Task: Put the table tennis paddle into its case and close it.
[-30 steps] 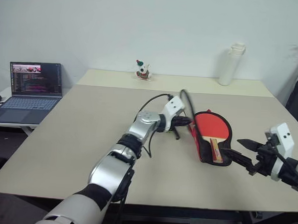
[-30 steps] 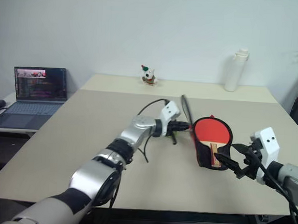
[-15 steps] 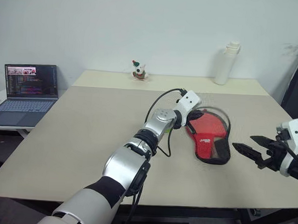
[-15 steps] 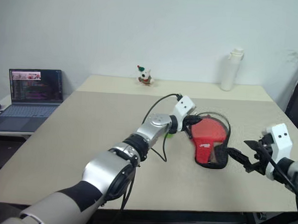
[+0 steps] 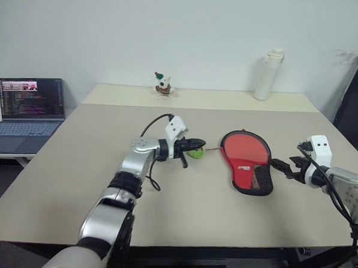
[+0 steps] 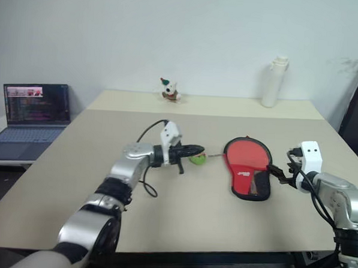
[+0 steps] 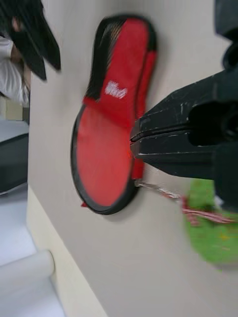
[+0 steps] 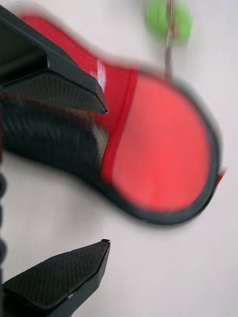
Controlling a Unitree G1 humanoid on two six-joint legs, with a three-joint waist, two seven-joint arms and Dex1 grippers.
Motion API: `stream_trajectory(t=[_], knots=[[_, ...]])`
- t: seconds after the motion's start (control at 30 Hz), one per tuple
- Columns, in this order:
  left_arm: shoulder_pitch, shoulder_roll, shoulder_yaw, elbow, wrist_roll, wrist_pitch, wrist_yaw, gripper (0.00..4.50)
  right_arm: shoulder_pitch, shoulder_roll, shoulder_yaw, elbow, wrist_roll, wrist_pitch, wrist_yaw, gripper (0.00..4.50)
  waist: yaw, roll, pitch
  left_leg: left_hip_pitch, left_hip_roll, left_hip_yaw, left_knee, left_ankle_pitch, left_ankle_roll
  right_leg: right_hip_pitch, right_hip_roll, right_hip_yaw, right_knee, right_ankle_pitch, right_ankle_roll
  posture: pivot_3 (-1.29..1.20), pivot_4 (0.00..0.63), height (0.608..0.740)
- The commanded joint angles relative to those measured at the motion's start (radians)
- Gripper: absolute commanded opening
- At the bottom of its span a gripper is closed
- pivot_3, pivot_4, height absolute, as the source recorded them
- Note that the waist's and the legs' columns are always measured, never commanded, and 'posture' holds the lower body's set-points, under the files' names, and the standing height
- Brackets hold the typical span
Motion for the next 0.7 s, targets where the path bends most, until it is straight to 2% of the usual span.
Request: stream_trajectory(t=[0.03,0.23,0.53,0.63,0.7], knots=[[0.061,0.056,0.037,-0.242,-0.064,0.129,0.024,0.0,-0.058,0.03,0.024,0.108,-0.052,-0.062,0.038,4.47,0.002,0.0,0.0,0.0,0.0,-0.001,0.0,0.0,0.0,0.0,0.0,0.0,0.0,0.0,0.0,0.0,0.15,0.74],[0.17,0.101,0.049,-0.437,-0.102,0.255,0.088,0.0,-0.112,0.076,0.093,0.269,-0.139,-0.138,0.108,4.47,0.005,0.0,0.0,0.0,-0.001,-0.001,0.001,0.0,0.0,0.001,-0.001,-0.001,0.001,0.0,0.0,0.0,0.15,0.74],[0.19,0.123,0.049,-0.481,-0.123,0.288,0.128,0.0,-0.137,0.126,0.17,0.354,-0.233,-0.18,0.194,4.47,-0.004,0.0,0.0,0.005,0.0,0.001,0.001,0.0,0.0,0.004,0.0,0.001,0.002,0.0,0.0,0.0,0.15,0.74],[0.19,0.127,0.044,-0.486,-0.128,0.291,0.131,0.0,-0.149,0.153,0.184,0.386,-0.252,-0.179,0.209,3.9,-0.006,0.0,-0.001,0.008,0.0,0.001,0.001,0.0,0.0,0.005,0.001,0.001,0.003,0.0,0.0,0.0,0.15,0.74],[0.195,0.132,0.041,-0.493,-0.129,0.294,0.13,0.0,-0.158,0.169,0.185,0.407,-0.256,-0.173,0.22,3.25,-0.007,0.0,-0.001,0.009,0.0,0.001,0.001,0.0,0.0,0.007,0.001,0.001,0.003,0.0,0.0,0.0,0.15,0.74]])
